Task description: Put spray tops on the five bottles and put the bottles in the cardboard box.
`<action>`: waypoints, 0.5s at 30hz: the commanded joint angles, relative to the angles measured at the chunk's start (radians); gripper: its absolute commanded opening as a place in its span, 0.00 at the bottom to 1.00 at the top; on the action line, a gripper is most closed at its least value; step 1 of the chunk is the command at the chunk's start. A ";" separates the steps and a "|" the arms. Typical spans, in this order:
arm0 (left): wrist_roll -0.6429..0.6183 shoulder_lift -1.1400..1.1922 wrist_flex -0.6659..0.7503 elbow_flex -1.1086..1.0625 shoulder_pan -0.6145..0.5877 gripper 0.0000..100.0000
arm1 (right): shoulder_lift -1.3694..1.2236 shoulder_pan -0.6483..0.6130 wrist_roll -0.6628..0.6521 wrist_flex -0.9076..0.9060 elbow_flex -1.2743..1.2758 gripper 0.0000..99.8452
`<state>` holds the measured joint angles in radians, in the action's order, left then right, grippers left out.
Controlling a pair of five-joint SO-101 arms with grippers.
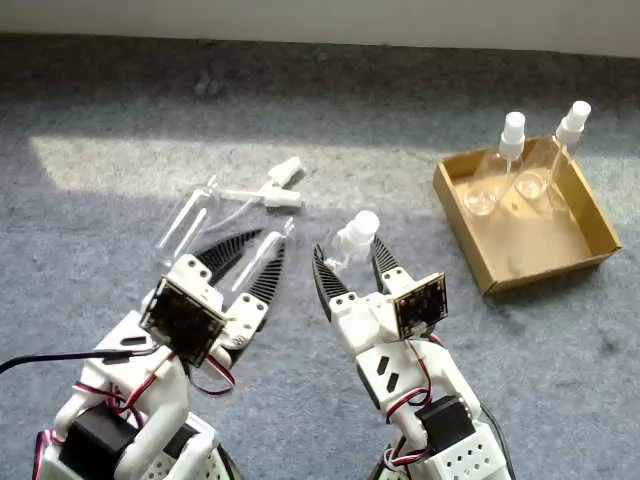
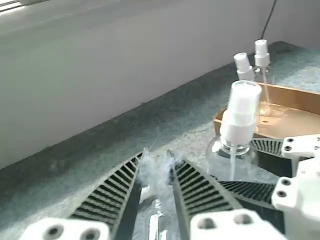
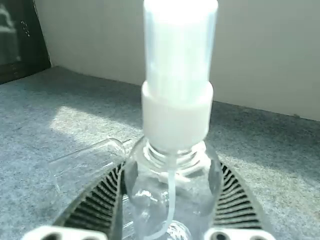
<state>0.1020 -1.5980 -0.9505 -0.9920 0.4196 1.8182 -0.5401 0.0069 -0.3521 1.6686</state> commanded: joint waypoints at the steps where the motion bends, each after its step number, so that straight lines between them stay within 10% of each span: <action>1: -0.009 -0.056 -0.055 0.047 -0.154 0.03 | 0.019 0.001 0.000 -0.001 0.117 0.11; 15: -0.009 -0.234 -0.233 -0.087 -0.414 0.03 | 0.021 0.136 0.002 -0.002 0.107 0.11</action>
<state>0.1020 -1.8021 -1.1761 -1.0273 0.0821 1.8182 -0.4618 0.0069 -0.3521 1.6686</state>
